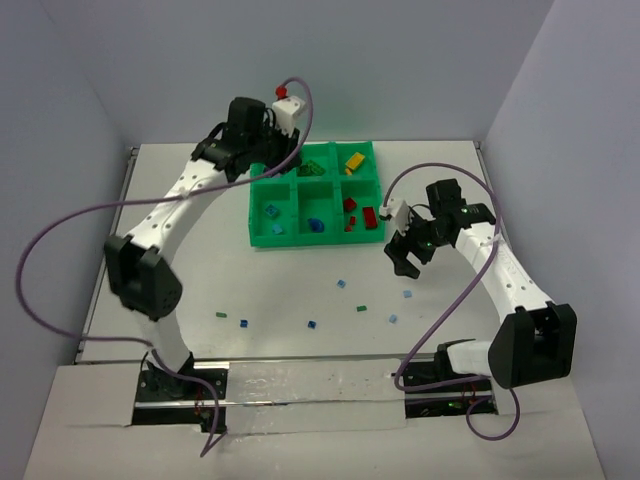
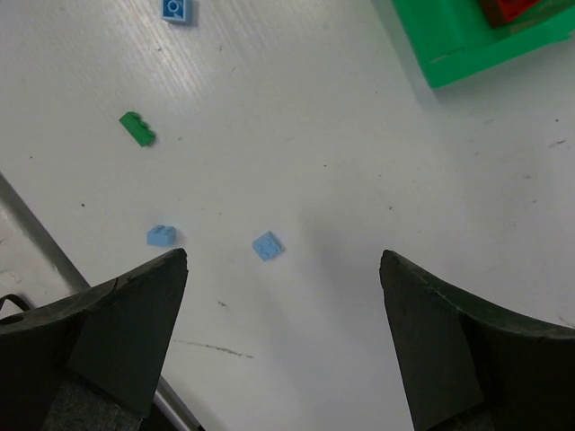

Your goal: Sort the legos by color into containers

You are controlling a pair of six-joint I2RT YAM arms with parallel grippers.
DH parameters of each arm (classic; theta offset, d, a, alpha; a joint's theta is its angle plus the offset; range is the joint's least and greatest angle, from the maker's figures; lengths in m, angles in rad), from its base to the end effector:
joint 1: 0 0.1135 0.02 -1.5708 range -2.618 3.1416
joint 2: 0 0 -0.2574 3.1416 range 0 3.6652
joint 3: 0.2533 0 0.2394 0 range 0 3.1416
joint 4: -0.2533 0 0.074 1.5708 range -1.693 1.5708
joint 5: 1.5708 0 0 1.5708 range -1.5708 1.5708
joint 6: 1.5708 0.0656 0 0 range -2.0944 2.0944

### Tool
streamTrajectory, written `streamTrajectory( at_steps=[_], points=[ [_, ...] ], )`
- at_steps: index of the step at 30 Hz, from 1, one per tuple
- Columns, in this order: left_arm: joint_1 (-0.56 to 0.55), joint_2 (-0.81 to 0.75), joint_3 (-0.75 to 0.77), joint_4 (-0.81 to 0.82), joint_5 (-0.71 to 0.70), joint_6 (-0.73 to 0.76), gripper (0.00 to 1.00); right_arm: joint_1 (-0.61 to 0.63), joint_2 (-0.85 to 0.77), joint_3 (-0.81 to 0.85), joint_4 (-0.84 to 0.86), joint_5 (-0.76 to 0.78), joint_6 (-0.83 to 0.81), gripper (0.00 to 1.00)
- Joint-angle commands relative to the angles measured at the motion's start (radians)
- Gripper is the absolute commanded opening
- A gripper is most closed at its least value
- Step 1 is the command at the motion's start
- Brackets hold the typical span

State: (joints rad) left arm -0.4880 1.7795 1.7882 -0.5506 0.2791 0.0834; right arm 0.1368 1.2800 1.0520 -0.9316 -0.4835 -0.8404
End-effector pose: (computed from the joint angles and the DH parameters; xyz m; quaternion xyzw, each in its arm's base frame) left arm 0.3643 -0.2138 0.3566 0.3086 0.8079 -0.2165 0.4530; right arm 0.2319 0.0627 0.2451 -0.4893 0.8163 0.1517 0.2668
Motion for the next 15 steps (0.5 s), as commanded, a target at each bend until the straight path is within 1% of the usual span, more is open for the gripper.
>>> streamTrajectory(
  at_steps=[1,2,3,6,7,12,15],
  points=[
    [0.036,0.242,0.221,0.037,0.051,-0.074,0.0,0.001,-0.008,-0.013,-0.01,-0.047,-0.06,0.94],
    [0.04,0.245,0.224,0.038,0.058,-0.075,0.0,0.001,-0.005,-0.01,-0.012,-0.047,-0.06,0.94],
    [0.046,0.336,0.315,0.072,0.063,-0.126,0.0,0.001,-0.001,-0.003,-0.015,-0.056,-0.07,0.94],
    [0.051,0.416,0.392,0.108,0.07,-0.149,0.0,0.001,0.01,0.006,-0.019,-0.058,-0.074,0.94],
    [0.052,0.46,0.421,0.143,0.072,-0.159,0.0,0.002,0.015,0.011,-0.024,-0.056,-0.077,0.94],
    [0.056,0.546,0.444,0.245,0.089,-0.183,0.03,0.004,0.027,0.01,-0.047,-0.043,-0.105,0.93],
    [0.055,0.576,0.445,0.271,0.082,-0.18,0.05,0.013,0.028,0.006,-0.053,-0.029,-0.112,0.93]
  ],
)
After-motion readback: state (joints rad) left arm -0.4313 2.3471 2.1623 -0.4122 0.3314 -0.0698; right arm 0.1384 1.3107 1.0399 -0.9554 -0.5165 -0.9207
